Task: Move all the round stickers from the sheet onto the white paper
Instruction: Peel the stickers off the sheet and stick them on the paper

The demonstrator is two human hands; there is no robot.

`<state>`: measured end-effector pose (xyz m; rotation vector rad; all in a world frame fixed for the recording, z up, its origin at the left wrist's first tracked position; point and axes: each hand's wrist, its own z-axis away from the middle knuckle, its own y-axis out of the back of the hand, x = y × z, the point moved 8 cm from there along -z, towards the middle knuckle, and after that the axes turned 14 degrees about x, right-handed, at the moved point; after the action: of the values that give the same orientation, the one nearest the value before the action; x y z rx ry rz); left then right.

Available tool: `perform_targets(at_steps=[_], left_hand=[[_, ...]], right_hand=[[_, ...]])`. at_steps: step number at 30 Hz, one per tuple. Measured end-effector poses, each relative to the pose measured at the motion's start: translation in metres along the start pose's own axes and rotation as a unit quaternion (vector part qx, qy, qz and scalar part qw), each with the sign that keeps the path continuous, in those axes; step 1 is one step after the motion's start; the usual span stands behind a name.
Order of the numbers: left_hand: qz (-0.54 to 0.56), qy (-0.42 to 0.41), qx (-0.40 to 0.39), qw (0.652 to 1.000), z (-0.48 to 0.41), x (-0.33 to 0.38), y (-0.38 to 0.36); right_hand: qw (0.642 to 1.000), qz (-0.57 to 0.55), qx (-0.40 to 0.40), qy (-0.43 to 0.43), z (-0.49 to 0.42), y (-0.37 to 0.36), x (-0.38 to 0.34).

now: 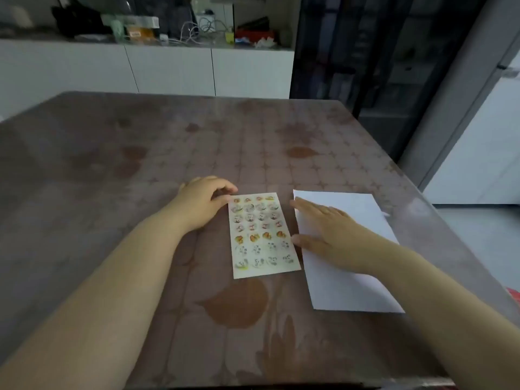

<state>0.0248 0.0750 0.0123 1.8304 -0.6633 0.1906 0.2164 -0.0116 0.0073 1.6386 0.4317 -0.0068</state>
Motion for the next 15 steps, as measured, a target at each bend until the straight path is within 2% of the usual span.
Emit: perform_targets(at_steps=[3, 7, 12, 15], left_hand=[[0.001, 0.007, -0.019, 1.0, -0.001, -0.008, 0.002], [-0.016, 0.02, -0.059, 0.998, 0.001, -0.009, -0.001], [-0.02, 0.037, -0.061, 0.997, -0.004, -0.012, -0.004], [-0.012, 0.031, -0.065, 0.997, -0.004, -0.011, -0.005]], right_hand=[[0.999, -0.026, 0.035, 0.016, -0.026, 0.007, -0.009], [0.997, -0.067, 0.019, 0.025, -0.068, -0.005, -0.034], [0.988, -0.117, 0.102, 0.019, -0.104, -0.018, -0.046], [0.989, -0.112, 0.099, 0.024, -0.111, -0.023, -0.04]])
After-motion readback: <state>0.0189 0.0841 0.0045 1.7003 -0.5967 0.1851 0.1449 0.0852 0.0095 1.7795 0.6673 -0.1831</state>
